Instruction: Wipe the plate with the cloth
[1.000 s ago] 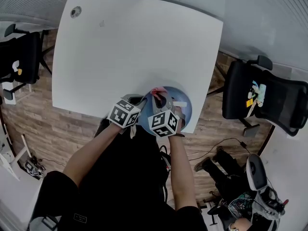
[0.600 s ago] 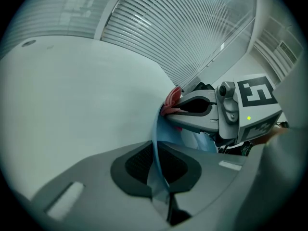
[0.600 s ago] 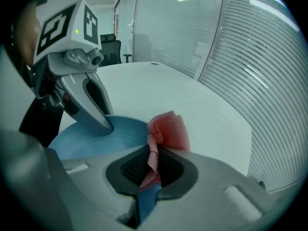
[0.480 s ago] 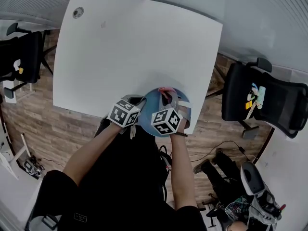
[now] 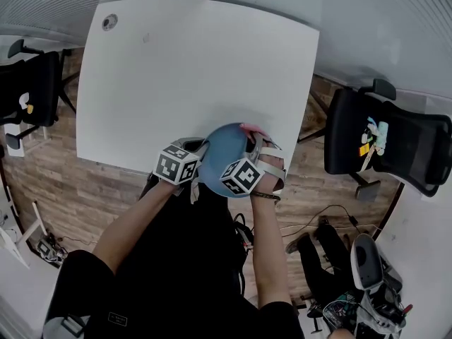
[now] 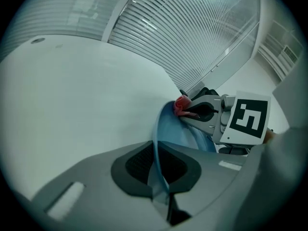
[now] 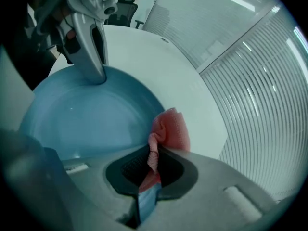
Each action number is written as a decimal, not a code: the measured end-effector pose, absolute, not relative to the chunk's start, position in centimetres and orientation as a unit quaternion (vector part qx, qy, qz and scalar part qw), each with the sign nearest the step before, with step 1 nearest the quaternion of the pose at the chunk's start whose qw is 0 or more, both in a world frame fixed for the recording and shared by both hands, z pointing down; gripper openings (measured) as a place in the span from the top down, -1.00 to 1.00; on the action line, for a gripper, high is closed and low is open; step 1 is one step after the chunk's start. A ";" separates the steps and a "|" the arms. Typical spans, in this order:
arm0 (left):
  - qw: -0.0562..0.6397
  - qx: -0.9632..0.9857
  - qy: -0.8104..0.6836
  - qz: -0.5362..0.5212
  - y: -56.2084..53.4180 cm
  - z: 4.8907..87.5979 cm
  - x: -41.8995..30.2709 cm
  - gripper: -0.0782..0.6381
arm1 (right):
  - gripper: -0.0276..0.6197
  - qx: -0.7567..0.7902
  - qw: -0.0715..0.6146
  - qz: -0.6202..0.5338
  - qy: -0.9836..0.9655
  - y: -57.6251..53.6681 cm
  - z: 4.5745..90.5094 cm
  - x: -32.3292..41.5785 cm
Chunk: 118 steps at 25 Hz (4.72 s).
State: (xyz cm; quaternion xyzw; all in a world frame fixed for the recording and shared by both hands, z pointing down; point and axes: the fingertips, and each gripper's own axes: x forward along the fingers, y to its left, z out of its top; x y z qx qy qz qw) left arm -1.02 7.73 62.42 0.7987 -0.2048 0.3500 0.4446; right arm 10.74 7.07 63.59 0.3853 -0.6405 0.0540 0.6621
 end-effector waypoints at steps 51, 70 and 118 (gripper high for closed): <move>0.514 0.757 -0.282 0.286 6.4 62.7 -1.9 0.71 | 0.84 0.160 0.630 0.314 -0.692 24.1 64.0 3.0; 0.532 0.750 -0.280 0.273 6.6 62.6 -2.5 0.70 | 0.84 0.116 0.584 0.294 -0.747 20.3 63.8 -4.3; 0.514 0.763 -0.263 0.292 6.7 62.4 -2.0 0.73 | 0.84 0.328 0.523 0.278 -0.736 3.3 63.1 6.4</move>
